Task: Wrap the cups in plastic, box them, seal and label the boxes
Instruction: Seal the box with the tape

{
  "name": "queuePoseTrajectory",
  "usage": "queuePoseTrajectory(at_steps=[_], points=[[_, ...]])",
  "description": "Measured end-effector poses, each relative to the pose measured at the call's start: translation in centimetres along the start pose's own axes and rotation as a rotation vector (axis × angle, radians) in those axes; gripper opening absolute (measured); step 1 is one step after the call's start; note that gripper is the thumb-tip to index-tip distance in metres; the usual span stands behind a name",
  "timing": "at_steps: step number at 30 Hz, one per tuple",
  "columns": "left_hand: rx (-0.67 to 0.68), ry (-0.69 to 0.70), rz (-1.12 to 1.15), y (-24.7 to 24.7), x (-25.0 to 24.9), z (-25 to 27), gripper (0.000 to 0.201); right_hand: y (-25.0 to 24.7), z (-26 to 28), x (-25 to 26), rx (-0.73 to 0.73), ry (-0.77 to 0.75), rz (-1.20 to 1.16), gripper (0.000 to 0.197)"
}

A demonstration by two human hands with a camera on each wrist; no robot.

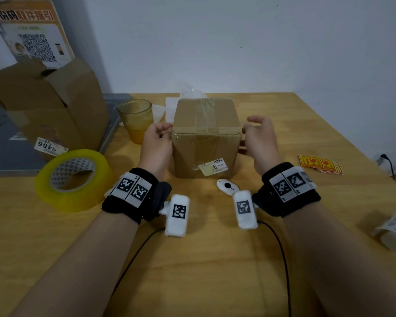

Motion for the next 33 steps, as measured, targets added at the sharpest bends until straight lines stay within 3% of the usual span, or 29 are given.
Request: queuePoseTrajectory(at_steps=[3, 6, 9, 13, 15, 22, 33], points=[[0.046, -0.022, -0.022, -0.3, -0.9, 0.5, 0.017, -0.3, 0.9, 2.7, -0.051, -0.152, 0.085, 0.011], [0.134, -0.080, -0.020, -1.0, -2.1, 1.0, 0.029, 0.9, 2.0, 4.5, 0.110, -0.275, 0.228, 0.015], [0.266, -0.120, 0.014, -2.3, -2.6, 1.0, 0.041, 2.8, 2.3, 4.0, 0.245, -0.277, 0.420, 0.021], [0.503, -0.047, -0.071, -3.7, -2.3, 1.3, 0.022, 3.4, 2.0, 3.1, 0.256, -0.244, 0.497, 0.024], [0.544, -0.025, -0.101, -4.3, -1.8, 1.2, 0.027, 3.3, 1.9, 3.1, 0.258, -0.241, 0.487, 0.030], [0.489, -0.035, -0.028, -5.0, -0.7, 0.7, 0.011, 3.0, 1.6, 2.9, 0.265, -0.247, 0.464, 0.034], [0.372, -0.021, -0.050, -4.1, 0.0, 0.6, 0.012, 2.7, 1.2, 2.6, 0.251, -0.291, 0.464, 0.037]])
Point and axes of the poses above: each hand's wrist, its own z-axis away from the middle knuckle, its own y-axis out of the palm, x = y × z, the point moved 3 cm from there along -z, towards the middle knuckle, and after that the axes turned 15 degrees about x, right-handed, at the moved point
